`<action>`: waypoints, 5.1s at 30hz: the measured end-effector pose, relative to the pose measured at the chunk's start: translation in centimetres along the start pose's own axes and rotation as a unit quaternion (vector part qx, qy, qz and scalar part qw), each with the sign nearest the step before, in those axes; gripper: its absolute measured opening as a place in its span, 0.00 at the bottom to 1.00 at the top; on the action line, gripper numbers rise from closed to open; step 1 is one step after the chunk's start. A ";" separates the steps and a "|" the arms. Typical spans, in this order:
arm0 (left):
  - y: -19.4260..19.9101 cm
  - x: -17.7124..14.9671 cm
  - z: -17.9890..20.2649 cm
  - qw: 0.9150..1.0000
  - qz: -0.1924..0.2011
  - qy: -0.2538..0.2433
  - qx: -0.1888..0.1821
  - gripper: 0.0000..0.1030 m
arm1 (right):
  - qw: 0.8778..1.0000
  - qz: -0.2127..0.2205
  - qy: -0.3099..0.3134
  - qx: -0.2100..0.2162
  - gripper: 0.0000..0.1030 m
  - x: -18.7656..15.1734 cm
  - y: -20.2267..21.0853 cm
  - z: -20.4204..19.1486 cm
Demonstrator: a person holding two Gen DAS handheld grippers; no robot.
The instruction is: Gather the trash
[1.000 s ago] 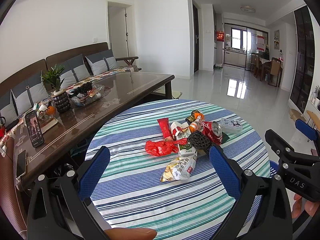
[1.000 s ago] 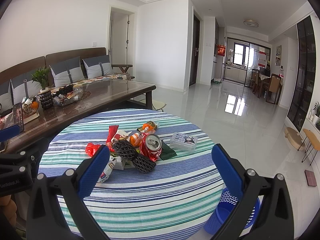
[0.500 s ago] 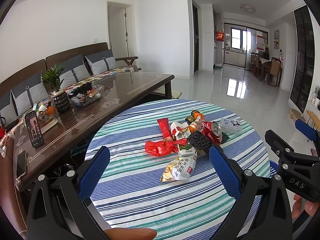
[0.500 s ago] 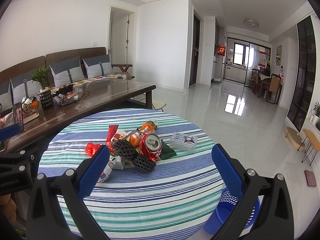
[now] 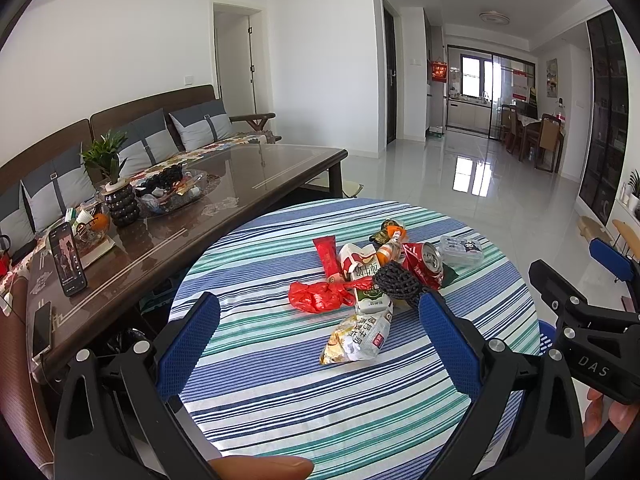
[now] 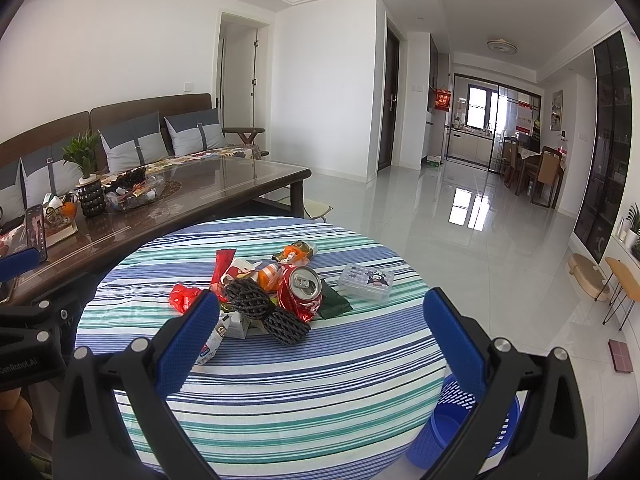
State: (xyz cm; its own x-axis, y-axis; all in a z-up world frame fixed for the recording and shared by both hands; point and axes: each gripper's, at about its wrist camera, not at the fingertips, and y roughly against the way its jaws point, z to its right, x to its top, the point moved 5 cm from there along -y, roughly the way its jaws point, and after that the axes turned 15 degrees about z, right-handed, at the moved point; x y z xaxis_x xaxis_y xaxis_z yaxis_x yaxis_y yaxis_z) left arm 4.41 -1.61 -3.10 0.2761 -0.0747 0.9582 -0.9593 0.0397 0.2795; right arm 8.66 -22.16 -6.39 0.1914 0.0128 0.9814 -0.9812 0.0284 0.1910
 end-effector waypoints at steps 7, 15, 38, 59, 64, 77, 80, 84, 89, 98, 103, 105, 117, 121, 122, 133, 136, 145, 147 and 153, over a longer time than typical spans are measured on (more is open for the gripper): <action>0.0 0.0 0.0 1.000 0.000 0.000 0.000 0.96 | 1.000 0.000 0.000 -0.001 0.96 0.0 0.0 0.1; 0.0 0.0 0.0 1.000 0.000 0.000 0.000 0.96 | 1.000 0.000 -0.001 -0.001 0.96 -0.1 0.1 0.3; 0.0 -0.3 0.1 1.000 0.000 0.001 0.001 0.96 | 1.000 0.000 -0.001 -0.002 0.96 0.0 0.1 0.4; 0.0 -0.2 0.1 1.000 0.000 0.001 0.001 0.96 | 1.000 0.000 -0.001 -0.002 0.96 -0.1 0.1 0.4; 0.0 -0.2 0.1 1.000 -0.001 0.001 0.001 0.96 | 1.000 0.000 -0.001 -0.002 0.95 -0.1 0.1 0.5; -2.3 -3.4 -3.5 0.998 -0.034 0.048 -0.038 0.96 | 1.000 -0.015 -0.012 -0.017 0.95 -1.3 -0.4 2.7; -3.1 -4.8 -3.7 0.995 -0.055 0.046 -0.072 0.96 | 0.999 -0.028 -0.010 -0.020 0.95 -2.3 -1.2 2.7; -4.7 -7.5 -2.5 0.991 -0.088 0.013 -0.099 0.96 | 0.998 -0.066 0.000 -0.024 0.95 -5.1 -3.0 2.7; -8.0 -11.5 -1.0 0.988 -0.127 -0.027 -0.089 0.96 | 0.991 -0.135 -0.012 -0.004 0.95 -9.7 -5.5 2.5; -12.6 -15.2 0.2 0.974 -0.194 -0.025 -0.115 0.96 | 0.977 -0.208 -0.030 0.013 0.95 -15.2 -8.1 2.7; -14.1 -16.6 1.0 0.970 -0.210 -0.038 -0.117 0.96 | 0.974 -0.223 -0.028 0.019 0.95 -16.3 -9.0 2.6; -14.4 -16.5 1.0 0.969 -0.213 -0.038 -0.121 0.96 | 0.972 -0.232 -0.023 0.018 0.96 -16.9 -9.2 2.6; -15.6 -15.7 1.3 0.963 -0.207 -0.073 -0.159 0.96 | 0.972 -0.204 0.069 0.098 0.95 -14.0 -12.6 0.4; -16.0 -13.8 2.3 0.958 -0.174 -0.081 -0.215 0.96 | 0.957 -0.184 0.138 0.180 0.90 -12.1 -15.7 -2.2; -16.1 -13.4 2.8 0.956 -0.165 -0.090 -0.226 0.96 | 0.952 -0.183 0.151 0.195 0.80 -11.9 -16.3 -2.8; -17.0 -12.7 5.1 0.945 -0.140 -0.145 -0.259 0.46 | 0.934 -0.210 0.120 0.262 0.33 -10.9 -17.4 -3.9; -16.0 -11.8 4.8 0.945 -0.146 -0.111 -0.269 0.41 | 0.937 -0.215 0.045 0.272 0.33 -9.3 -15.0 -1.5; -14.0 -5.6 11.1 0.930 -0.139 -0.033 -0.339 0.38 | 0.954 -0.215 -0.136 0.158 0.33 -7.8 -10.0 14.8; -13.4 -4.3 14.7 0.921 -0.131 -0.041 -0.364 0.38 | 0.960 -0.216 -0.155 0.087 0.33 -8.6 -9.1 20.4; -12.9 -2.9 28.2 0.887 -0.154 -0.051 -0.432 0.39 | 0.942 -0.251 -0.219 -0.043 0.33 -12.9 -6.6 32.0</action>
State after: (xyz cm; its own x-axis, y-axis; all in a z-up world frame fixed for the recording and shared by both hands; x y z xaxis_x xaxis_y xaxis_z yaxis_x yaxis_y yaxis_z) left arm 14.32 -29.97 -11.22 0.4678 -0.3034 0.8301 -0.4232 0.7476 0.5118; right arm 11.81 -54.47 -19.75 0.5834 -0.4370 0.6846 -0.7605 0.0020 0.6494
